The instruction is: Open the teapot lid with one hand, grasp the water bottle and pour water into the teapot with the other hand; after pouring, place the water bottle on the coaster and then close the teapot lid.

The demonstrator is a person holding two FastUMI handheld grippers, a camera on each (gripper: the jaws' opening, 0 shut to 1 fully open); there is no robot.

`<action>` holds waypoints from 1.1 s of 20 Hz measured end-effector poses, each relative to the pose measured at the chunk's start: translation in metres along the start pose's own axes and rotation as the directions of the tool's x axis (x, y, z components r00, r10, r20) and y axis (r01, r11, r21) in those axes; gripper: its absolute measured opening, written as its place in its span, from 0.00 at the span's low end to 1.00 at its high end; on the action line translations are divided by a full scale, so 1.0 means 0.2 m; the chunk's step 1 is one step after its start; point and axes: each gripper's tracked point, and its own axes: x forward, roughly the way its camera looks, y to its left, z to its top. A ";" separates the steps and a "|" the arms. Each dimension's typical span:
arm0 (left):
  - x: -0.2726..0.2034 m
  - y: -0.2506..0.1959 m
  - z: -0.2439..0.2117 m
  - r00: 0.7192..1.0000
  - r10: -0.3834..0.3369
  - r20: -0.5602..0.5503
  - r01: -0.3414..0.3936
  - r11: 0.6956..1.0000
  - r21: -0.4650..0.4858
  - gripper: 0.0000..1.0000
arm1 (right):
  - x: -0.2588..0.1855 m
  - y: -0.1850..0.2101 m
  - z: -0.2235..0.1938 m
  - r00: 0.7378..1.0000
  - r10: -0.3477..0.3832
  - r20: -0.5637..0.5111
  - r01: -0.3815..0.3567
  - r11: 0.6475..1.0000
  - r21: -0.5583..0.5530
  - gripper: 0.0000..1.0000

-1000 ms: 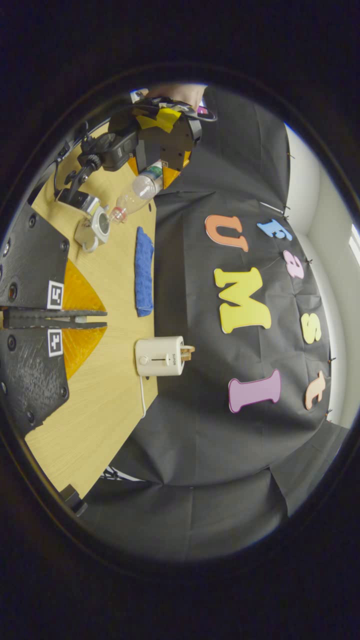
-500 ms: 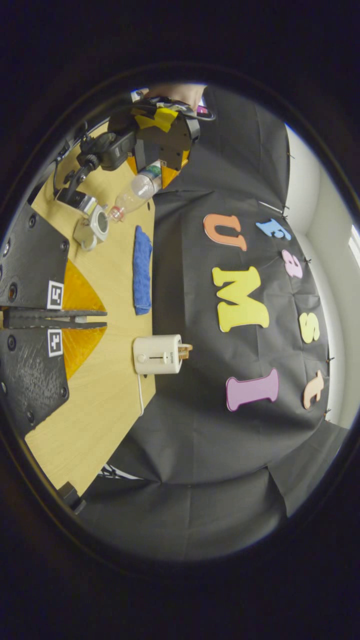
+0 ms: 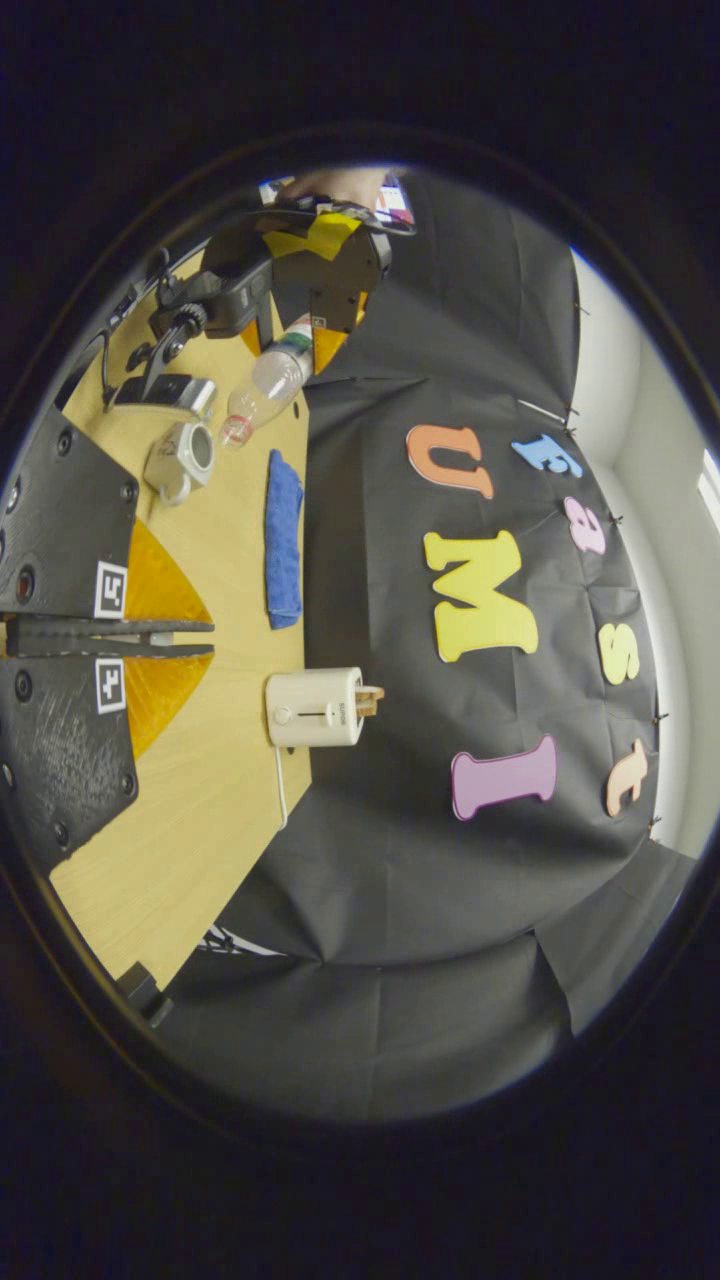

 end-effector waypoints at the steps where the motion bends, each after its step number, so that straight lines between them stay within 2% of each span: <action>1: 0.02 -0.03 0.00 0.999 -0.017 0.027 0.019 0.997 -0.076 0.75 | 0.00 0.01 0.01 1.000 0.000 0.002 0.000 1.000 -0.010 0.00; 3: 0.02 -0.11 -0.02 0.996 -0.044 0.073 0.062 0.961 -0.268 0.75 | 0.01 0.05 0.04 1.000 0.005 0.009 -0.005 1.000 -0.022 0.00; 4: 0.00 -0.14 -0.04 0.995 -0.046 0.093 0.077 0.924 -0.376 0.75 | 0.01 0.07 0.06 1.000 0.011 0.011 -0.010 1.000 -0.026 0.00; 5: 0.00 -0.14 -0.04 0.991 -0.028 0.128 0.087 0.872 -0.482 0.75 | 0.02 0.09 0.07 1.000 0.016 0.013 -0.015 1.000 -0.027 0.00; 7: 0.01 -0.12 -0.09 0.989 0.014 0.150 0.094 0.722 -0.685 0.75 | 0.02 0.12 0.10 1.000 0.023 0.021 -0.023 0.999 -0.026 0.00; 10: 0.04 -0.11 -0.14 0.984 0.023 0.177 0.150 0.432 -0.889 0.76 | 0.03 0.17 0.14 0.999 0.035 0.025 -0.034 0.999 -0.035 0.00; 11: 0.03 -0.08 -0.14 0.979 0.023 0.205 0.187 0.323 -0.928 0.76 | 0.03 0.19 0.15 0.999 0.038 0.026 -0.037 0.998 -0.041 0.00; 14: -0.01 0.02 -0.17 0.966 0.065 0.251 0.246 0.070 -0.967 0.76 | 0.04 0.24 0.16 0.999 0.047 0.027 -0.046 0.998 -0.049 0.00; 16: 0.04 0.11 -0.23 0.965 0.119 0.235 0.242 -0.044 -0.969 0.76 | 0.04 0.27 0.16 0.998 0.056 0.026 -0.055 0.998 -0.044 0.00; 17: 0.07 0.14 -0.23 0.961 0.135 0.242 0.256 -0.090 -0.963 0.76 | 0.04 0.28 0.16 0.998 0.055 0.028 -0.054 0.997 -0.046 0.00; 18: 0.12 0.15 -0.23 0.953 0.152 0.263 0.281 -0.115 -0.953 0.76 | 0.04 0.28 0.17 0.998 0.054 0.032 -0.052 0.998 -0.047 0.00; 21: 0.24 0.15 -0.23 0.942 0.194 0.273 0.300 -0.128 -0.945 0.76 | 0.05 0.28 0.17 0.998 0.047 0.034 -0.045 0.998 -0.047 0.00; 22: 0.30 0.14 -0.23 0.939 0.206 0.277 0.309 -0.141 -0.941 0.76 | 0.04 0.27 0.17 0.999 0.041 0.035 -0.039 0.998 -0.049 0.00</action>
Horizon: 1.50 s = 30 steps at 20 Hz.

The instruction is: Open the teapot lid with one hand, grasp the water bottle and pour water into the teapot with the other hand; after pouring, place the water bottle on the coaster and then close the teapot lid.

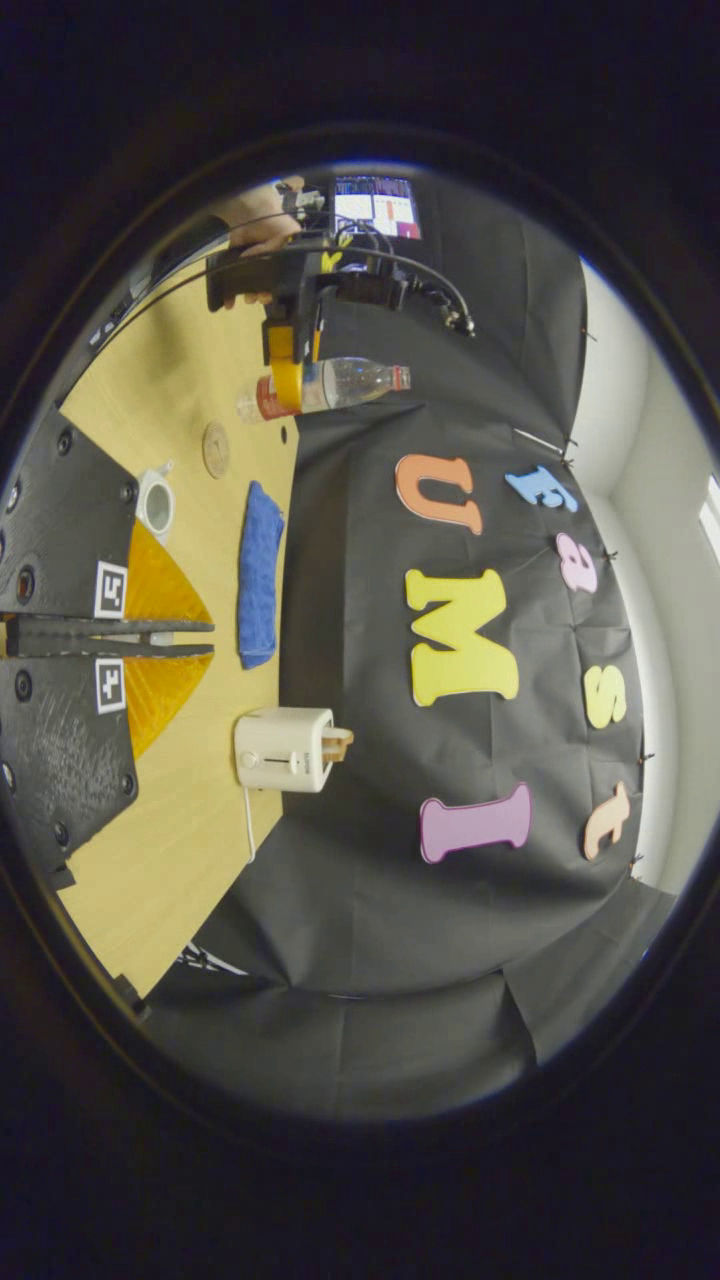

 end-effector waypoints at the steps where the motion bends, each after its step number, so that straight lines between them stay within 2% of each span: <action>1: 0.04 0.02 -0.02 1.000 -0.003 0.004 0.003 1.000 -0.021 0.76 | 0.00 -0.01 0.00 1.000 -0.006 0.001 0.006 1.000 -0.001 0.00; 5: 0.20 0.04 -0.17 1.000 -0.008 -0.029 0.005 0.996 -0.090 0.76 | 0.02 -0.03 -0.04 1.000 -0.025 -0.012 0.025 1.000 -0.005 0.00; 11: 0.35 0.08 -0.26 0.999 0.006 -0.049 -0.010 0.997 -0.082 0.76 | 0.06 -0.06 -0.10 0.998 -0.047 -0.043 0.047 0.999 -0.002 0.00; 15: 0.40 0.10 -0.35 0.995 0.020 -0.101 -0.027 0.998 -0.062 0.77 | 0.08 -0.05 -0.11 0.998 -0.048 -0.047 0.047 0.999 -0.008 0.00; 17: 0.41 0.11 -0.34 0.996 0.021 -0.090 -0.027 0.997 -0.072 0.77 | 0.09 -0.04 -0.11 0.998 -0.044 -0.050 0.043 0.999 -0.007 0.00; 18: 0.41 0.11 -0.36 0.995 0.022 -0.096 -0.029 0.997 -0.075 0.81 | 0.09 -0.04 -0.12 0.998 -0.043 -0.049 0.042 0.999 -0.010 0.00; 22: 0.42 0.10 -0.36 0.994 0.010 -0.108 -0.020 0.996 -0.092 0.82 | 0.09 -0.02 -0.11 0.998 -0.039 -0.046 0.038 0.999 -0.015 0.00; 24: 0.41 0.09 -0.37 0.993 -0.002 -0.122 -0.011 0.995 -0.103 0.87 | 0.08 -0.02 -0.11 0.998 -0.036 -0.047 0.036 0.999 -0.015 0.00; 25: 0.40 0.07 -0.39 0.990 -0.007 -0.141 -0.008 0.994 -0.105 0.96 | 0.09 -0.01 -0.11 0.998 -0.033 -0.048 0.032 0.999 -0.014 0.00; 26: 0.38 0.07 -0.40 0.988 -0.009 -0.153 -0.008 0.993 -0.114 1.00 | 0.09 0.00 -0.11 0.998 -0.028 -0.048 0.028 1.000 -0.014 0.00; 30: 0.22 0.11 -0.38 0.986 0.043 -0.164 -0.067 0.987 -0.144 1.00 | 0.11 0.09 -0.09 0.999 0.014 -0.040 -0.015 1.000 -0.018 0.00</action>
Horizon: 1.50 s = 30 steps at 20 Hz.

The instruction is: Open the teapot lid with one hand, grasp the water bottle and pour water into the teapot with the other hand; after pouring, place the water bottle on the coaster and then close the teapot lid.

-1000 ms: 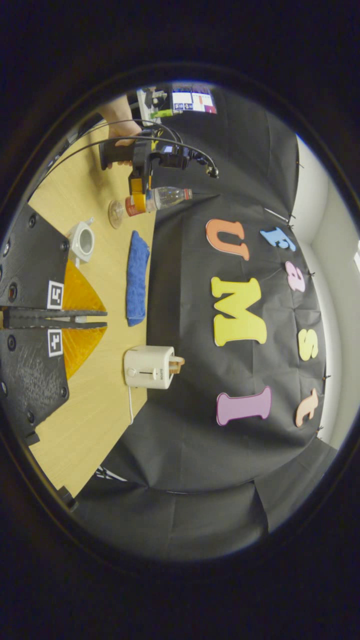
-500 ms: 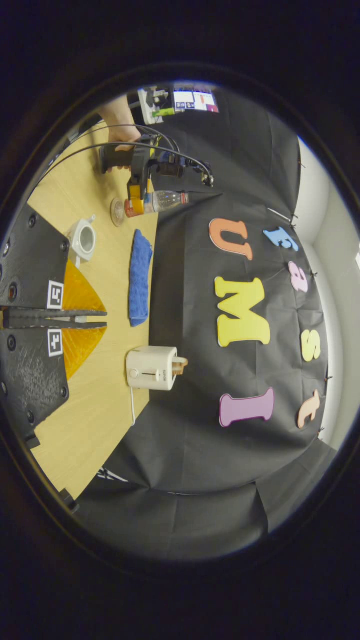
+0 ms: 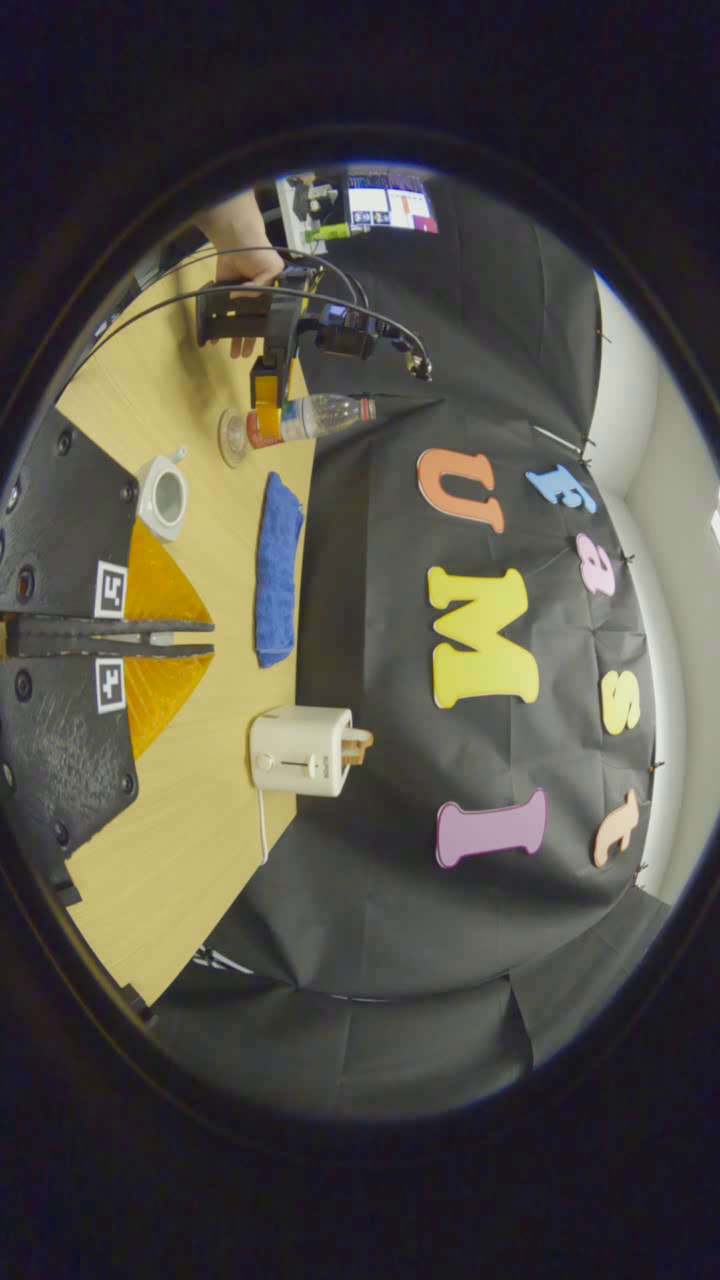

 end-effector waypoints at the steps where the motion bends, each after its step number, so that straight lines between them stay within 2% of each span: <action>1: -0.06 0.03 0.00 1.000 0.025 0.002 -0.025 1.000 -0.005 1.00 | 0.02 0.04 0.01 1.000 0.027 0.008 -0.027 1.000 0.003 0.00; 4: -0.27 0.11 0.04 0.993 0.100 0.059 -0.099 0.995 -0.014 1.00 | 0.09 0.22 0.02 0.989 0.145 0.023 -0.145 0.989 0.020 0.00; 9: -0.59 0.11 0.07 0.980 0.135 0.148 -0.137 0.991 -0.001 1.00 | 0.22 0.44 0.00 0.963 0.267 0.028 -0.267 0.964 -0.012 0.00; 15: -0.79 0.09 0.16 0.961 0.152 0.231 -0.166 0.985 0.044 1.00 | 0.32 0.52 -0.12 0.956 0.291 -0.022 -0.292 0.956 -0.021 0.00; 21: -0.83 0.07 0.24 0.953 0.152 0.260 -0.174 0.983 0.061 1.00 | 0.36 0.52 -0.20 0.959 0.281 -0.040 -0.282 0.959 -0.015 0.00; 26: -0.86 0.04 0.30 0.951 0.152 0.270 -0.175 0.982 0.063 1.00 | 0.37 0.53 -0.24 0.961 0.275 -0.039 -0.277 0.958 -0.078 0.01; 28: -0.87 0.01 0.34 0.950 0.154 0.273 -0.180 0.981 0.074 1.00 | 0.34 0.57 -0.25 0.955 0.294 -0.032 -0.295 0.950 -0.101 0.08; 30: -0.87 -0.04 0.40 0.944 0.144 0.296 -0.177 0.981 0.085 1.00 | 0.32 0.56 -0.23 0.956 0.294 -0.001 -0.293 0.950 -0.107 0.52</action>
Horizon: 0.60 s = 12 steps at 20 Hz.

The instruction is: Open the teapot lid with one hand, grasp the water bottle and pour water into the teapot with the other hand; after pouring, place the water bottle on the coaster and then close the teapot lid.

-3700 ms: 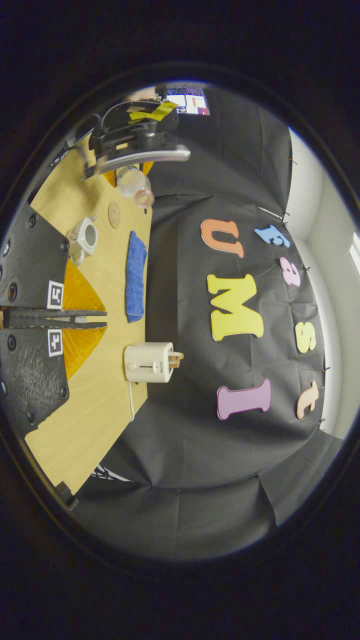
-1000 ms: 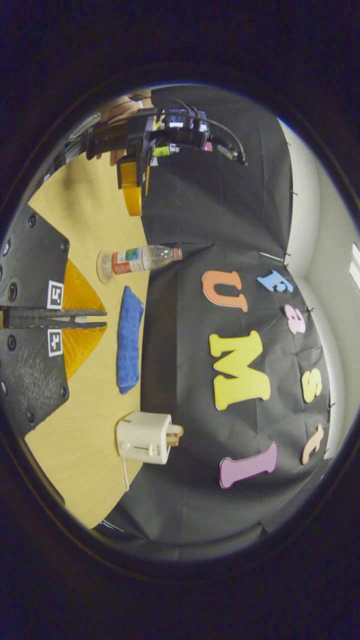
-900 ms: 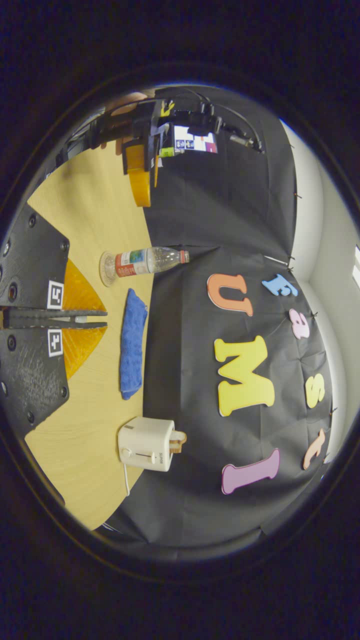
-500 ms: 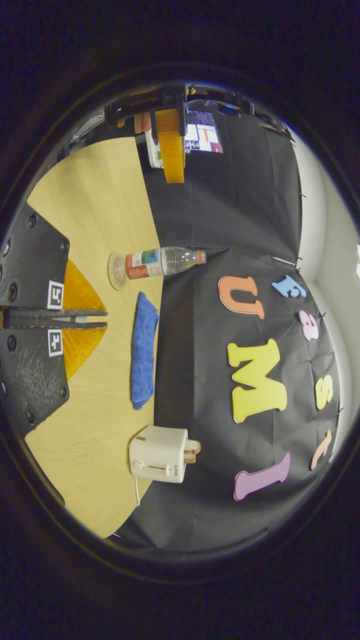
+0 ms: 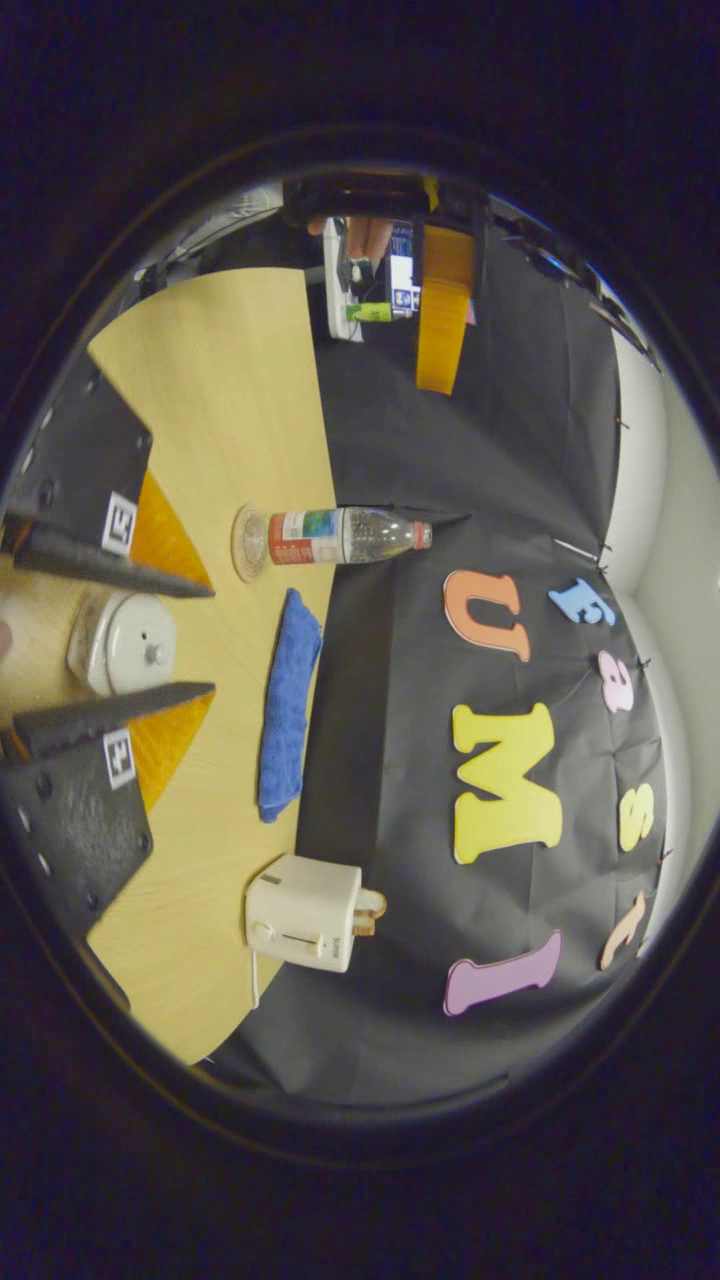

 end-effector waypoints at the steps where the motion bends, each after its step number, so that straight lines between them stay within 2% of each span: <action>1: 0.00 -0.02 0.02 1.000 -0.001 0.004 0.001 1.000 0.002 1.00 | -0.05 -0.02 0.03 1.000 -0.015 0.023 0.015 1.000 -0.005 0.75; 2: -0.01 -0.04 0.03 1.000 -0.006 0.009 0.006 1.000 -0.005 1.00 | -0.04 -0.03 0.07 0.998 -0.026 0.055 0.026 1.000 0.001 0.97; 5: -0.06 -0.10 0.03 1.000 -0.021 0.000 0.021 0.999 -0.044 0.99 | -0.10 -0.06 0.19 0.992 -0.047 0.120 0.046 0.999 0.013 0.95; 9: -0.11 -0.13 0.04 1.000 -0.011 0.002 0.011 1.000 -0.007 0.99 | -0.27 -0.07 0.33 0.982 -0.067 0.176 0.056 0.996 0.067 0.96; 12: -0.16 -0.21 0.06 0.999 -0.042 0.005 0.042 0.999 -0.019 0.99 | -0.42 -0.10 0.44 0.976 -0.087 0.198 0.074 0.994 0.075 0.95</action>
